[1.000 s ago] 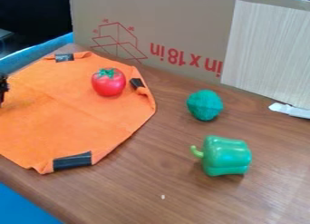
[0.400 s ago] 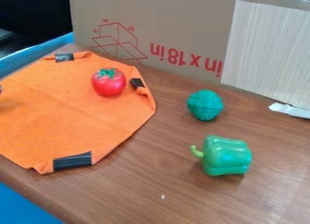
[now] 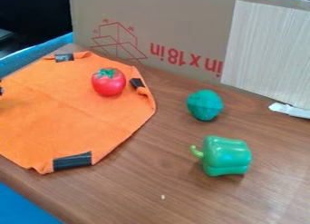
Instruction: Fold the cloth from bottom left to top right
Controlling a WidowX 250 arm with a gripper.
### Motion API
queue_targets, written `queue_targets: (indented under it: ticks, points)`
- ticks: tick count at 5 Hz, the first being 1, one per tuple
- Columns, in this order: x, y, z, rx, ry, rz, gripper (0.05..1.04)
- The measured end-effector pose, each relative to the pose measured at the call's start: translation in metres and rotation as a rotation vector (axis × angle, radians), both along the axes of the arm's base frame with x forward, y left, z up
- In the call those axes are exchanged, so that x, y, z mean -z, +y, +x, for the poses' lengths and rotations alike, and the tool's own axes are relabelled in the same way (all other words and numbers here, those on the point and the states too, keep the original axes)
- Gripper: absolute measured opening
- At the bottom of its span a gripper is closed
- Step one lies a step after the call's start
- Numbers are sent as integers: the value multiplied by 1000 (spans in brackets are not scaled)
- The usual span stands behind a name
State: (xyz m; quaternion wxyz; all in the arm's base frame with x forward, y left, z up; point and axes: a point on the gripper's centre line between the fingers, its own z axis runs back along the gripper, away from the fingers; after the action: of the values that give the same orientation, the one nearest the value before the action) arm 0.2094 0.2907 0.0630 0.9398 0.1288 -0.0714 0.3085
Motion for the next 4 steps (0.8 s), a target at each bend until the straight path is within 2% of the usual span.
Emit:
queue_targets:
  ticks: [1, 2, 3, 4]
  points:
    - [0, -2, 2, 10, -1, -5, 169]
    - [-1, -8, 3, 12, -1, -14, 64]
    - [-8, -17, 8, 25, -14, -23, 51]
    - [-16, -36, 23, 33, -18, -63, 50]
